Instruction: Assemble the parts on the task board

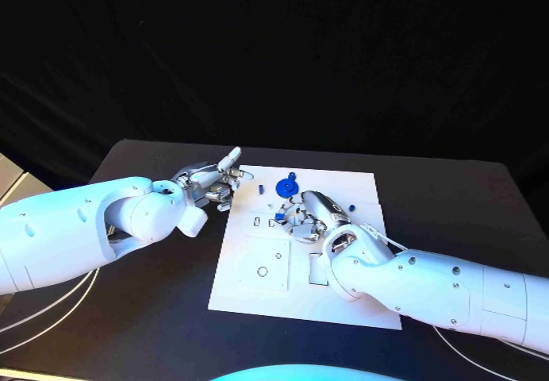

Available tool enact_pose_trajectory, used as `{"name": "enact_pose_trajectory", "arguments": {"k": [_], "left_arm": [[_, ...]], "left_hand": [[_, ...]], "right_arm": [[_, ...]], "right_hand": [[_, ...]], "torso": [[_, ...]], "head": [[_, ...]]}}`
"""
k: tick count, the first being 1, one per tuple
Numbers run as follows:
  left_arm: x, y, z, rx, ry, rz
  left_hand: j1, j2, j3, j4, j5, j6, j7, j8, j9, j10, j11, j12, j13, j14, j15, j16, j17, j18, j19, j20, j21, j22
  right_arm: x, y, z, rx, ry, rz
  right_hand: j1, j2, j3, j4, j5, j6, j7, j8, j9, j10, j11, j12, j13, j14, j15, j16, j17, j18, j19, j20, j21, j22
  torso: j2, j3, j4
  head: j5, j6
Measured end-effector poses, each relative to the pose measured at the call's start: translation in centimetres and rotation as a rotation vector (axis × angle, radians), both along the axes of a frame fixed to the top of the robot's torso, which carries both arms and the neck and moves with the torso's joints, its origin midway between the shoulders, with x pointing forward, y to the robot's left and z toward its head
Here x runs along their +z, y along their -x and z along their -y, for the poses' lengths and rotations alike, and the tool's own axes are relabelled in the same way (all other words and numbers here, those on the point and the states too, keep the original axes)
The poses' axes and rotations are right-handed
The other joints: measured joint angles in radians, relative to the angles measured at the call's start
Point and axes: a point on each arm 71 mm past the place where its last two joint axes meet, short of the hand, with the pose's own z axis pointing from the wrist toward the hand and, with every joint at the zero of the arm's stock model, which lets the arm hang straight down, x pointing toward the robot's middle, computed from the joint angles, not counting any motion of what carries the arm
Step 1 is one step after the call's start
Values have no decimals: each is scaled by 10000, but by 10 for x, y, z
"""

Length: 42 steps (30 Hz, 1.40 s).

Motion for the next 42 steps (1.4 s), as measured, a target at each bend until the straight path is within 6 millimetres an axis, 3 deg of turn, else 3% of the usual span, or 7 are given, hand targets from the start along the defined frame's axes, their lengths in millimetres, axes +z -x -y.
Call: {"name": "enact_pose_trajectory", "arguments": {"k": [10, 24, 42], "left_arm": [[0, 0, 0, -1, 13, 30], [0, 0, 1, -68, -25, 41], [0, 0, 2, -265, -101, 53]], "left_hand": [[94, 5, 0, 0, 0, 0, 0, -1, 0, -34, 34, -1, 1, 0, -1, 0, 0, 1, 0, 0, 0, 1], [94, 5, -27, 28, 0, 0, 0, -1, -1, -36, 36, -1, 1, 0, -1, 0, -1, 0, 0, 0, 0, 1], [94, 5, -27, 27, 0, 1, -1, 39, -1, -35, 36, -2, 2, 0, -1, 0, -1, 0, 1, 0, -39, -7]], "right_arm": [[-2, 3, -2, 214, 357, -91], [-4, 3, -2, 327, 805, -163], [-3, 4, -1, 393, 1050, 27]], "right_hand": [[0, 0, 0, -1, -1, -2, 0, -3, 0, 0, 0, 0, -1, 0, 0, 0, -1, 0, 0, 0, 0, -1], [-235, -235, -125, 124, 0, 1, -2, 0, -29, -72, 72, -116, -3, -37, 37, 0, -3, 0, -37, 37, -36, -3], [-342, -340, -179, 178, 0, -70, 69, 3, -62, -72, 71, -116, -4, -37, 36, 0, -5, 0, -37, 37, -86, -5]], "torso": [[-7, 13, -12], [-11, 7, -5], [-10, 2, -2]], "head": [[18, -52], [-5, -68], [-18, -71]]}}
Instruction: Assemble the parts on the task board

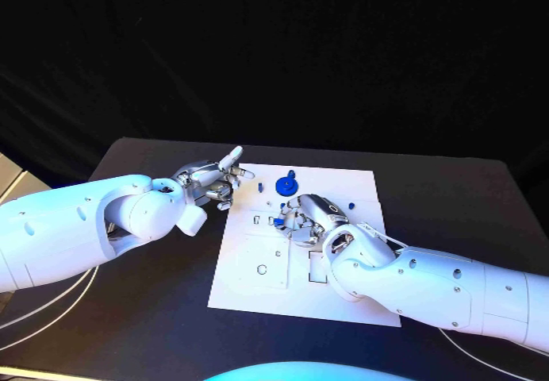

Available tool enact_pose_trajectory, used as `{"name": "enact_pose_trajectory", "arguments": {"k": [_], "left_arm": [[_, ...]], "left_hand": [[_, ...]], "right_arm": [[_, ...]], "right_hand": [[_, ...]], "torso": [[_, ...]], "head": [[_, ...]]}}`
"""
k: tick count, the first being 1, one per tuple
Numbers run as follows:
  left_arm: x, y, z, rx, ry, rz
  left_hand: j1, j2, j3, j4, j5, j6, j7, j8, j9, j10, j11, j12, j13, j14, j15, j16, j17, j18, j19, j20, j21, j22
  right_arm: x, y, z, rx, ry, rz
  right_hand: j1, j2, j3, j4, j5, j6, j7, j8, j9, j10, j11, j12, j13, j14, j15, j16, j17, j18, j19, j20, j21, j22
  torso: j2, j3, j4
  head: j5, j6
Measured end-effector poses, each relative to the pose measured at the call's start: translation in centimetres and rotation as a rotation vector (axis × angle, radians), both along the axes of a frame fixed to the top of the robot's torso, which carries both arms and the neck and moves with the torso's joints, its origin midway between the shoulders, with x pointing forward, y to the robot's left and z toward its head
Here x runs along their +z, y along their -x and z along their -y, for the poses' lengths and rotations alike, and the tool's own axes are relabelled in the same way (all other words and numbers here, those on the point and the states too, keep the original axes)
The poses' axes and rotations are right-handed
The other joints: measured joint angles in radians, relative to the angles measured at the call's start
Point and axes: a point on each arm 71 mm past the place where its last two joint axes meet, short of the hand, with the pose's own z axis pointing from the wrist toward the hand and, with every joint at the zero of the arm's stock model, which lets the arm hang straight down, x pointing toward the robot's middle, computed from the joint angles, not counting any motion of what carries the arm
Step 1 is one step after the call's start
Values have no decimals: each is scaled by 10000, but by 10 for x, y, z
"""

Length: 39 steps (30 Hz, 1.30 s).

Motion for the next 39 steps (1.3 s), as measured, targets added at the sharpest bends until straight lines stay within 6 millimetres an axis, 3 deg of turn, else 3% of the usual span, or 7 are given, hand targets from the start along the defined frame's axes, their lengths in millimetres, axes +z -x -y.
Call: {"name": "enact_pose_trajectory", "arguments": {"k": [3, 11, 39], "left_arm": [[0, 0, 0, -21, -7, -6], [0, 0, 1, -67, -26, -16], [-1, 0, 0, -142, -70, -47]], "left_hand": [[0, 0, 0, 0, 0, 0, 0, 0, 0, 0, 0, 0, -8, 0, 0, 0, 0, 0, 0, 0, 0, 0], [0, 0, 0, 0, 0, 0, 0, 0, 0, 0, 0, 0, -8, 0, 0, 0, 0, 0, 0, 0, 0, 1], [90, -5, -28, -28, 0, -36, -36, -2, 7, 0, 0, 40, -7, 0, 0, 0, 7, -1, 0, 0, 0, 45]], "right_arm": [[0, 0, 0, 5, 24, 34], [0, 0, 1, 6, 85, 93], [0, 4, 4, 99, 285, 266]], "right_hand": [[1, 1, -44, 44, 0, 0, 0, 0, -15, -36, 36, -41, 0, 35, 36, 0, 0, 0, 0, 0, 0, -1], [-288, -288, -338, 276, 0, -64, 66, 0, -69, -72, 72, -101, 0, 0, 71, 0, -1, 1, 0, 72, -30, -1], [-327, -327, -595, 345, -1, -108, 110, 37, -101, -108, 108, -141, -1, 36, 107, 0, 5, 1, 0, 71, -61, 6]], "torso": [[0, 2, 0], [2, 3, -6], [-7, 3, -8]], "head": [[0, -3], [-6, -12], [-30, -31]]}}
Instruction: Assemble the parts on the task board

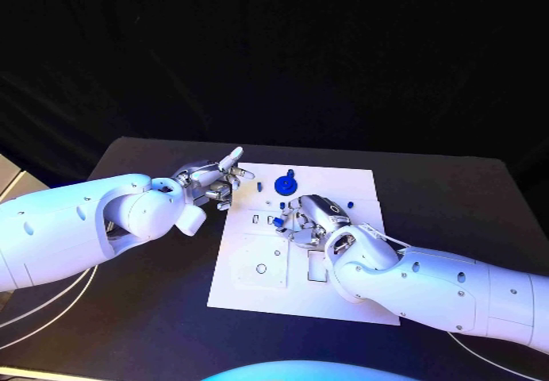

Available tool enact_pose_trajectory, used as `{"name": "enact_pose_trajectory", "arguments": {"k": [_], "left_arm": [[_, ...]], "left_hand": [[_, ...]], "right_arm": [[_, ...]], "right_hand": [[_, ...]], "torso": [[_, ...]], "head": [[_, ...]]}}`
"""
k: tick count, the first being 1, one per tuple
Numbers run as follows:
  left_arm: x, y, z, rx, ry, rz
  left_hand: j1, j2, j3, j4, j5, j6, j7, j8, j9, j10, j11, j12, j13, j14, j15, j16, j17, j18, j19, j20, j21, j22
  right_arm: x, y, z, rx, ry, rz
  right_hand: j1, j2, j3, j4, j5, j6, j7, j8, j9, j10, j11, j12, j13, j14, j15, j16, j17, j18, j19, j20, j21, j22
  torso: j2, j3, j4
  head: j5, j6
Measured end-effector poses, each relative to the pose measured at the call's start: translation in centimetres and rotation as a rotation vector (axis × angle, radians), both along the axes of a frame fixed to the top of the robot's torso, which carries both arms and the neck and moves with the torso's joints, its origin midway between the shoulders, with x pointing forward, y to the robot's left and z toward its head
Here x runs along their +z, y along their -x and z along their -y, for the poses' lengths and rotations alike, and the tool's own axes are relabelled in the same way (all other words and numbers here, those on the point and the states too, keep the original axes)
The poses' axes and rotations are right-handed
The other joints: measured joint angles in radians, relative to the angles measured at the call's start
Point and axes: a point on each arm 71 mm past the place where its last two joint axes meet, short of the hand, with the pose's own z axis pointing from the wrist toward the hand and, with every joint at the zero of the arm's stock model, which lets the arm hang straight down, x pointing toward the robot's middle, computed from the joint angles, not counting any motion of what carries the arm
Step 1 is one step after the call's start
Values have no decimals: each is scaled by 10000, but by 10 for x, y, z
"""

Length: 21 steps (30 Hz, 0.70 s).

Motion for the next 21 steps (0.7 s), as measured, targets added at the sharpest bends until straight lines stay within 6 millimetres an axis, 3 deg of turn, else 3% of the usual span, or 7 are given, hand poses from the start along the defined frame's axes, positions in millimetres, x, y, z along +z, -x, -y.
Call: {"name": "enact_pose_trajectory", "arguments": {"k": [21], "left_arm": [[0, 0, -1, -6, -31, -17]], "left_hand": [[39, -39, 1, 0, 0, 0, 0, -6, -1, 0, 0, 0, 1, 0, 0, 0, -2, 1, 0, 0, 0, 10]], "right_arm": [[0, 7, 1, 22, 126, 64]], "right_hand": [[0, 0, 0, 0, 0, 0, 0, 0, -10, 0, 0, 0, -1, 0, 0, 0, -2, 0, 0, -1, 0, -2]], "torso": [[8, 0, 8]], "head": [[13, -3]]}}
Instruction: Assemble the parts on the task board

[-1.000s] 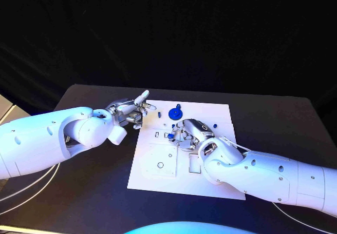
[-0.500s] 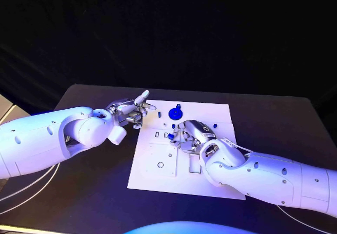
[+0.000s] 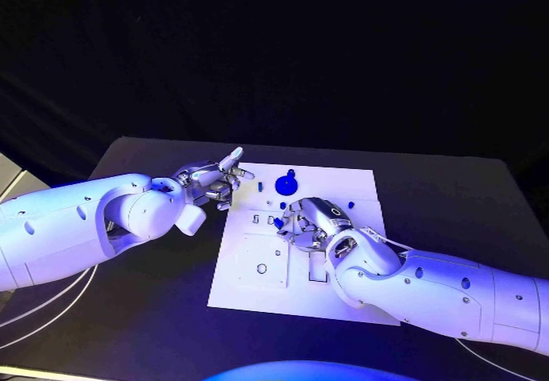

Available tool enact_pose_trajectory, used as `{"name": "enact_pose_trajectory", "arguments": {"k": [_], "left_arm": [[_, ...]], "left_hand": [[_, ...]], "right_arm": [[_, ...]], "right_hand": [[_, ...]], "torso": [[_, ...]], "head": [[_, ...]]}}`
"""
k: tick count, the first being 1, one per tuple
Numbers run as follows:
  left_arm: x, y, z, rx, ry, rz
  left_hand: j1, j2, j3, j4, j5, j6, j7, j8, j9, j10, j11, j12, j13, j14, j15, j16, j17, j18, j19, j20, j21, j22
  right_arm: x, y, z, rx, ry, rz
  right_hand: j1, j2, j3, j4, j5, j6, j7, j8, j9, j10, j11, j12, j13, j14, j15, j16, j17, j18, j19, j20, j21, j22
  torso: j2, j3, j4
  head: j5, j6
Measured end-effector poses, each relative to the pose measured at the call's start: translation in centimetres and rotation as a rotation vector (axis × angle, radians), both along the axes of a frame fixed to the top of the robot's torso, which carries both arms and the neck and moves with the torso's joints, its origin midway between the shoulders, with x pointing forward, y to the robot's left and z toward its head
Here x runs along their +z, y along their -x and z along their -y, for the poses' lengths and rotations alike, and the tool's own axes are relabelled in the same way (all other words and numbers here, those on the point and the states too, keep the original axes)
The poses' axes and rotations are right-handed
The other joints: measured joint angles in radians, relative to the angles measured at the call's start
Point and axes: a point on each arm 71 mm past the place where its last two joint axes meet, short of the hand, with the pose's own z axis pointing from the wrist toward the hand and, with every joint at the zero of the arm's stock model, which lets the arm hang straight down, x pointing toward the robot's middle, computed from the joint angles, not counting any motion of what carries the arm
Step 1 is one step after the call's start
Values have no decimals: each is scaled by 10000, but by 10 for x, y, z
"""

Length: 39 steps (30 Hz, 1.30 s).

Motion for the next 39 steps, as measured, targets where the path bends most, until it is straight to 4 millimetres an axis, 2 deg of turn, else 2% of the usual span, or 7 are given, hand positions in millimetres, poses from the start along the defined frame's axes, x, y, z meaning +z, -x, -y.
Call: {"name": "enact_pose_trajectory", "arguments": {"k": [39], "left_arm": [[0, -1, -2, 16, -52, -6]], "left_hand": [[41, 41, -27, 28, 0, 0, 0, 4, -1, 0, 0, 10, -7, 0, 0, 0, -3, -1, 0, 0, 0, -3]], "right_arm": [[3, 8, 0, 109, -59, -46]], "right_hand": [[0, 0, -68, 69, 0, 0, 0, 39, -7, 0, 0, 0, 0, 0, 0, 0, -4, 0, 36, 36, 0, -5]], "torso": [[-9, -2, -6]], "head": [[-14, -16]]}}
